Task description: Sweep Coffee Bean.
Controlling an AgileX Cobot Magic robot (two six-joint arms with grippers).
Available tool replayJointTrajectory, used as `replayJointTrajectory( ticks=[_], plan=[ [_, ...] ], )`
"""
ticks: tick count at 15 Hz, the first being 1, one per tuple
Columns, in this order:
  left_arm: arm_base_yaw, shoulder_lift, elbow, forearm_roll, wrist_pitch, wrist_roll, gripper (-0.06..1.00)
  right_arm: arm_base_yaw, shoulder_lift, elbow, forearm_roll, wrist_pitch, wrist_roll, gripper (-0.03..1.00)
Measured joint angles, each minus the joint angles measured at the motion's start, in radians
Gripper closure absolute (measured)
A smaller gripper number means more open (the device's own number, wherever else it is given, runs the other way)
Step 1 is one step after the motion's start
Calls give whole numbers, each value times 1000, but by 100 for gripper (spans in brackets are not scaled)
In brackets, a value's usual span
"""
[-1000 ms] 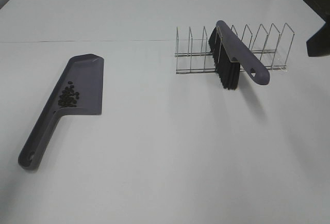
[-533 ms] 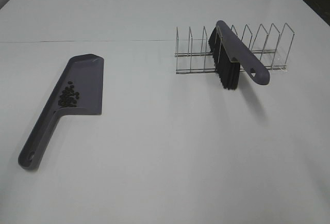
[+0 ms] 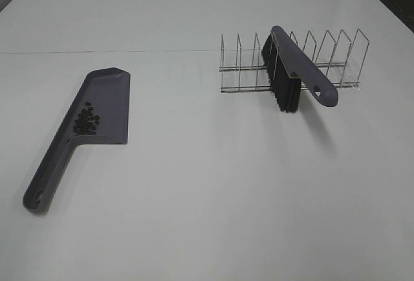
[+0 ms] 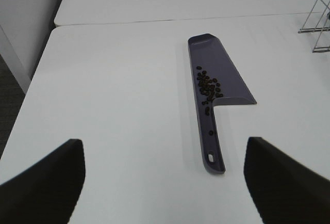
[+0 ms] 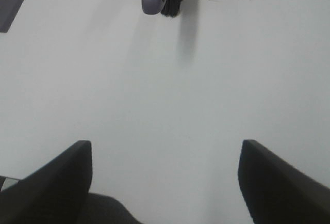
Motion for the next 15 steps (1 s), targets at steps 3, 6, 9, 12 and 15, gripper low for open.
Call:
replayJointTrajectory(
  ticks=[3, 6, 9, 12, 15],
  plan=[
    [0, 0, -9, 0, 63, 33, 18, 0, -68, 0, -5, 82, 2, 23],
    [0, 0, 4, 0, 135, 44, 18, 0, -132, 0, -5, 105, 2, 24],
    [0, -1, 5, 0, 141, 46, 18, 0, -213, 38, -5, 135, 2, 24],
    [0, -2, 6, 0, 141, 46, 18, 0, -278, 38, -5, 135, 2, 24],
    [0, -2, 6, 0, 142, 46, 18, 0, -333, 39, -13, 137, 2, 24]
  ],
)
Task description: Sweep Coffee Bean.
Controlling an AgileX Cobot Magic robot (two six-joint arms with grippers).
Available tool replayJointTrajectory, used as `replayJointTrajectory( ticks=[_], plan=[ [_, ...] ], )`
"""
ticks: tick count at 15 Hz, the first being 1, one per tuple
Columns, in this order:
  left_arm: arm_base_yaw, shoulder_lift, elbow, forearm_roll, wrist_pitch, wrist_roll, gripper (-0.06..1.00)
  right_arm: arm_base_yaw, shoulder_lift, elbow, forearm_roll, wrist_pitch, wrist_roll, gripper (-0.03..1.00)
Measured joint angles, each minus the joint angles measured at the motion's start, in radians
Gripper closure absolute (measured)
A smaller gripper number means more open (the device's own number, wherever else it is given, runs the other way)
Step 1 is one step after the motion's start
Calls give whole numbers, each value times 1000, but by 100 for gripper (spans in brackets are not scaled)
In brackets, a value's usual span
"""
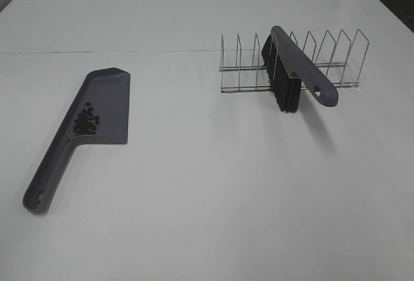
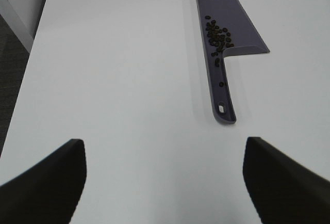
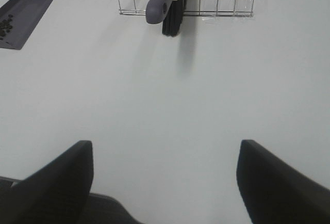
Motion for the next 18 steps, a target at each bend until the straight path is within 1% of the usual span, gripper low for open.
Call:
replayJointTrajectory(
  ticks=[4, 7, 10, 18],
  plan=[
    [0, -9, 0, 0, 0, 4, 12, 0, -1, 9, -20, 8, -9, 24],
    [0, -9, 0, -19, 0, 29, 12, 0, -1, 12, -22, 11, -16, 24],
    [0, -9, 0, -57, 0, 84, 11, 0, -1, 12, -29, 11, -31, 24],
    [4, -9, 0, -64, 0, 91, 11, 0, -1, 12, -37, 11, -33, 24]
  ],
)
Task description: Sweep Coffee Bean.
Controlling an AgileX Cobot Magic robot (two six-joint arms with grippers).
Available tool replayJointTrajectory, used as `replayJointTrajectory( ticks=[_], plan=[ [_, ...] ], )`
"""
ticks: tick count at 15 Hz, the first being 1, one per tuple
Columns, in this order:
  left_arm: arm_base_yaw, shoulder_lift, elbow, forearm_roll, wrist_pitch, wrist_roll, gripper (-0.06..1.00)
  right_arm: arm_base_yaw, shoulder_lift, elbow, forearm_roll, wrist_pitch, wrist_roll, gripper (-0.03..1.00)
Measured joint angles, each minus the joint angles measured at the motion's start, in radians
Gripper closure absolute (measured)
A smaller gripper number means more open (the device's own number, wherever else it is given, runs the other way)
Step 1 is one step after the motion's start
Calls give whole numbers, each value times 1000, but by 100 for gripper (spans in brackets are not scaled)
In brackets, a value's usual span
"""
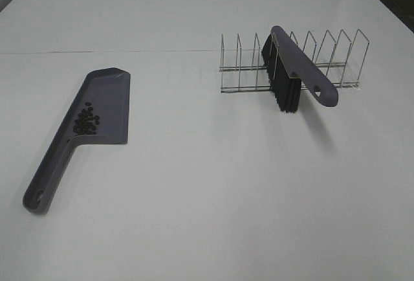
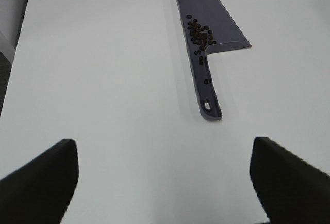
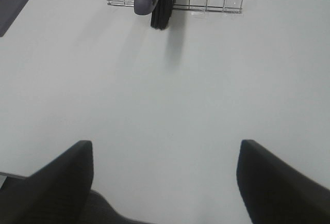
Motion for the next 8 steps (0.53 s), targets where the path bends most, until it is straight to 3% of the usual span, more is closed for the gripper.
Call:
replayJointTrajectory(
  ticks=[2, 5, 8],
  plan=[
    [34, 0, 0, 0, 0, 0, 12, 0, 0, 0, 0, 0, 0, 24],
    [166, -71, 2, 0, -1, 0, 12, -5, 0, 0, 0, 0, 0, 24],
    [176, -170, 4, 0, -1, 0, 12, -53, 0, 0, 0, 0, 0, 24]
  ],
)
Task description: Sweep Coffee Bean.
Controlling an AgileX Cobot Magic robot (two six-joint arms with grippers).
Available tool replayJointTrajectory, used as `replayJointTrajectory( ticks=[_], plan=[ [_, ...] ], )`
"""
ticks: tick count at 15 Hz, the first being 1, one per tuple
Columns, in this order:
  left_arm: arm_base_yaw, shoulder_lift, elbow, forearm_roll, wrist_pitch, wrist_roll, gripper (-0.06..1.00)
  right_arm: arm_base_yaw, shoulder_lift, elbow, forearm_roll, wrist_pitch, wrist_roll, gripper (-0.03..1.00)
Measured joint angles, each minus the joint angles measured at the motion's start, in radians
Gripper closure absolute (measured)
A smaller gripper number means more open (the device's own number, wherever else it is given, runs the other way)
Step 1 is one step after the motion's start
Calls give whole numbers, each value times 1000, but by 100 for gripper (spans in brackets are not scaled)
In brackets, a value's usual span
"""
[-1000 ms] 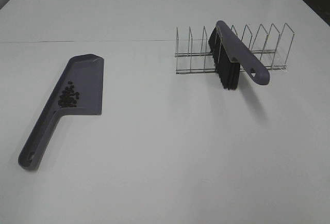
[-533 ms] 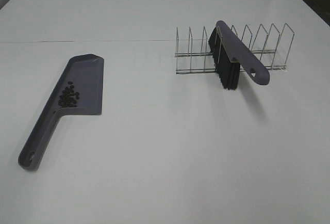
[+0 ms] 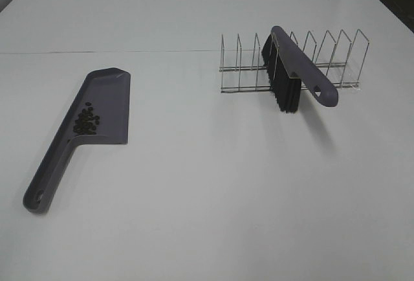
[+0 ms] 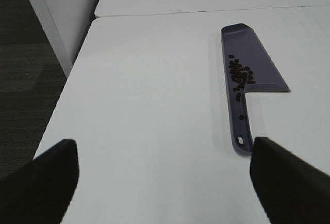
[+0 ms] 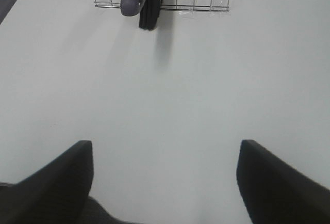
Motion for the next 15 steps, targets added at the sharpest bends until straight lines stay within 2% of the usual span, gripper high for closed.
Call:
replayJointTrajectory(
  ticks=[5, 8, 15],
  plan=[
    [1, 0, 0, 0, -5, 0, 12, -8, 0, 0, 0, 0, 0, 24],
    [1, 0, 0, 0, -5, 0, 12, -49, 0, 0, 0, 0, 0, 24],
    [1, 0, 0, 0, -5, 0, 12, -49, 0, 0, 0, 0, 0, 24]
  ],
)
